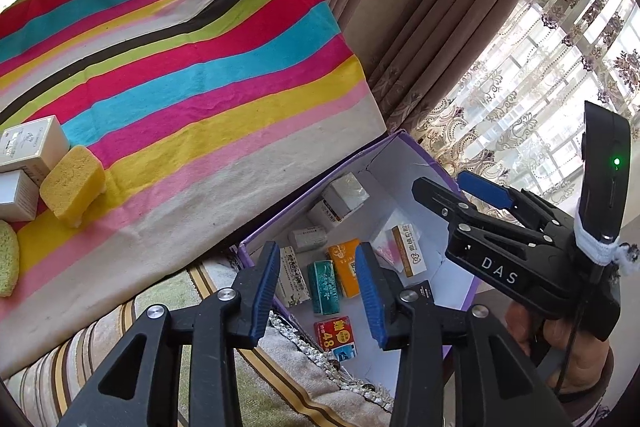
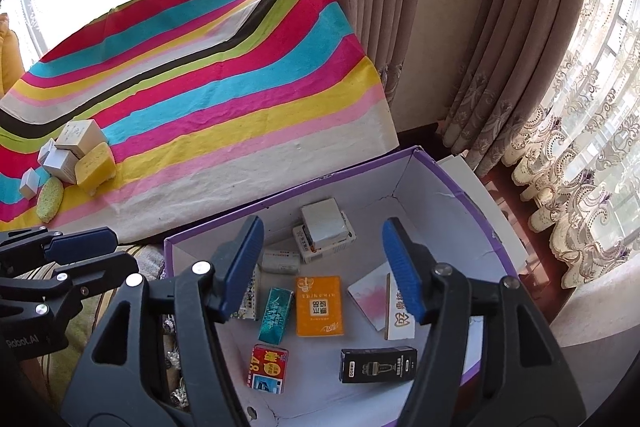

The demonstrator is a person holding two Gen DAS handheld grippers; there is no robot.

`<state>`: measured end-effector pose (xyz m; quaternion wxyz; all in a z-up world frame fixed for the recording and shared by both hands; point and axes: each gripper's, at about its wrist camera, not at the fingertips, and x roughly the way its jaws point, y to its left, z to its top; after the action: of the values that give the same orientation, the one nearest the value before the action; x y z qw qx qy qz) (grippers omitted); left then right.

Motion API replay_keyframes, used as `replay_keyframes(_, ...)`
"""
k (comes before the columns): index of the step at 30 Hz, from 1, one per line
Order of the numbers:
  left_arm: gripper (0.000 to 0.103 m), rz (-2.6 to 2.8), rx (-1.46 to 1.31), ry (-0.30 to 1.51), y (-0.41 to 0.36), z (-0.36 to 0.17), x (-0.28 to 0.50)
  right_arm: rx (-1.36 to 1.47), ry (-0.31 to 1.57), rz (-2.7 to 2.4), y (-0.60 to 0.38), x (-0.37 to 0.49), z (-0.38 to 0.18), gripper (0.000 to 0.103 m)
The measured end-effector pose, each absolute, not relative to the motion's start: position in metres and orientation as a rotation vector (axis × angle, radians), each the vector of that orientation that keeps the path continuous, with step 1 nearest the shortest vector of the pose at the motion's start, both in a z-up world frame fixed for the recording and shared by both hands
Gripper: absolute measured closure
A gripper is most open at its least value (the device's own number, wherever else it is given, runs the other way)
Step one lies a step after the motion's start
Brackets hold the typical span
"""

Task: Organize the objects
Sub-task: 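Open the right tool to drop the silver box while the left tool drops the medicine box, then move both open tools back to the pile on the striped cloth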

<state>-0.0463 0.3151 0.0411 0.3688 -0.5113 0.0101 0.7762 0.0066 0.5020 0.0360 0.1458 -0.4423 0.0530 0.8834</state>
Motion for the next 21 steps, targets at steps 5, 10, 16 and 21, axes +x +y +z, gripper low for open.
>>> replay_keyframes(5, 0.062, 2.026, -1.306, 0.023, 0.302, 0.044, -0.051, -1.271, 0.141, 2.567, 0.492, 0.004, 0.042, 0.036)
replay_keyframes(10, 0.062, 2.065, -1.31, 0.001, 0.284, 0.047, -0.058, -1.28, 0.087, 2.583, 0.475, -0.002, 0.044, 0.036)
replay_keyframes(16, 0.06, 2.125, -1.307, -0.029, 0.254, 0.052, -0.068, -1.307, 0.089, 2.643, 0.451, -0.009, 0.046, 0.036)
replay_keyframes(21, 0.052, 2.18, -1.316, -0.059, 0.223, 0.052, -0.078, -1.323, 0.057, 2.685, 0.426, -0.018, 0.048, 0.035)
